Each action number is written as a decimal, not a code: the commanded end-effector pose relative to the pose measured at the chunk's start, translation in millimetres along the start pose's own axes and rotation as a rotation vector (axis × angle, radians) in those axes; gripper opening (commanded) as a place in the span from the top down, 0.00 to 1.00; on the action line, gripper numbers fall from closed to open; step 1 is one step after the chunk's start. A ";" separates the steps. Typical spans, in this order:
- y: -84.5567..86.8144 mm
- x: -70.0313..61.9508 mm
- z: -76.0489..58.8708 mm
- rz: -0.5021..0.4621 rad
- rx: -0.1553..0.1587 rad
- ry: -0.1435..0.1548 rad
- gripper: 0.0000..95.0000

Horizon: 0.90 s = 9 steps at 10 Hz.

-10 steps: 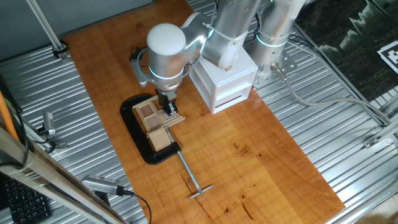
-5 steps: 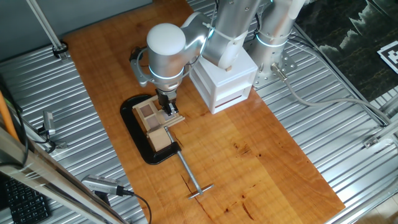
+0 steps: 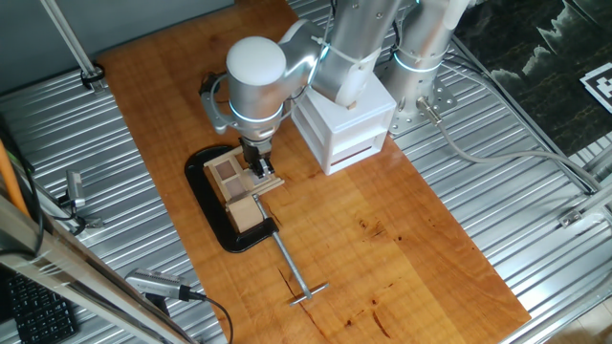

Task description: Close a sliding window

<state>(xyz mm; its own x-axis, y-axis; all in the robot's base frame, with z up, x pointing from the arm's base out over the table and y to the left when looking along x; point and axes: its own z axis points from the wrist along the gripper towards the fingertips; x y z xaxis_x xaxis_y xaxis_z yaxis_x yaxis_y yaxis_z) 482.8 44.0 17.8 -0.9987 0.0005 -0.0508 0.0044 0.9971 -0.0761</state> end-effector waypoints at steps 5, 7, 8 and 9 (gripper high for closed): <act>-0.1 0.5 -1.0 -0.011 -0.019 0.002 1.00; -0.2 0.5 -1.0 -0.014 -0.035 0.002 1.00; -0.2 0.5 -1.0 -0.013 -0.039 0.002 1.00; -0.2 0.4 -1.0 -0.014 -0.043 0.002 1.00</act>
<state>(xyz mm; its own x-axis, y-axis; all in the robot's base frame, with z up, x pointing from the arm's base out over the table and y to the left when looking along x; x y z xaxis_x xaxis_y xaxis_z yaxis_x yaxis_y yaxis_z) 482.6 43.2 19.5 -0.9988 -0.0128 -0.0480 -0.0112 0.9994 -0.0333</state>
